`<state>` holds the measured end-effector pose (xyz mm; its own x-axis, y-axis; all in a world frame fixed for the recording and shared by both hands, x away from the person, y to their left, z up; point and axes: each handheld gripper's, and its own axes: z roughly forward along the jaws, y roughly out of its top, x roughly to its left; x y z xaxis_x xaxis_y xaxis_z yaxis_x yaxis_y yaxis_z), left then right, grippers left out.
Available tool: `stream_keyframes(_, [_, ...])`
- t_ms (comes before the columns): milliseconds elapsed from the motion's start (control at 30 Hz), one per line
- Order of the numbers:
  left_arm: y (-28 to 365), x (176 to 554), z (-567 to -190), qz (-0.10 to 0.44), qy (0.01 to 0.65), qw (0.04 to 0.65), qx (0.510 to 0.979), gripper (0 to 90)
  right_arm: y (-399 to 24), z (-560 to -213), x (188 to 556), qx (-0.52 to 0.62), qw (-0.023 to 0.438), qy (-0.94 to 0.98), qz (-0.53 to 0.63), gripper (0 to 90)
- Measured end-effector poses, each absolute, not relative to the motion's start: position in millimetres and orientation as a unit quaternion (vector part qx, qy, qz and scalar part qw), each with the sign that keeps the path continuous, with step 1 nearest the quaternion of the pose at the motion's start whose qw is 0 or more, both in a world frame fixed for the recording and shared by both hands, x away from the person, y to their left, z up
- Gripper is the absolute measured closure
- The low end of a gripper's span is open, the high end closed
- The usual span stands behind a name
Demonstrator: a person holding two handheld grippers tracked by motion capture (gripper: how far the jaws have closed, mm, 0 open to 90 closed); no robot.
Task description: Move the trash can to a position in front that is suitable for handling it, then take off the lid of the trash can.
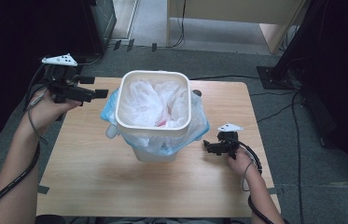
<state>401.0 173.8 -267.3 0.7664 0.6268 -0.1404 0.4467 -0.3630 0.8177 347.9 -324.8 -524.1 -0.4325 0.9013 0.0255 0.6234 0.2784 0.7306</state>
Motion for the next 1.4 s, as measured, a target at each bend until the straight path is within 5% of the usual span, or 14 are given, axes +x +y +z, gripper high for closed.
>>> stream_keyframes(133, [168, 401, -258, 0.108, 0.316, 0.459, 0.823, 13.7, -325, -524, 348, 0.493, 0.202, 0.773, 0.343, 9.1])
stream_keyframes(233, [167, 403, -251, 0.096, 0.314, 0.476, 0.816, 24.0, -324, -524, 348, 0.493, 0.202, 0.773, 0.343, 9.1])
stream_keyframes(1400, [130, 410, -218, 0.097, 0.27, 0.477, 0.831, 22.9, -325, -524, 348, 0.493, 0.202, 0.774, 0.343, 9.1])
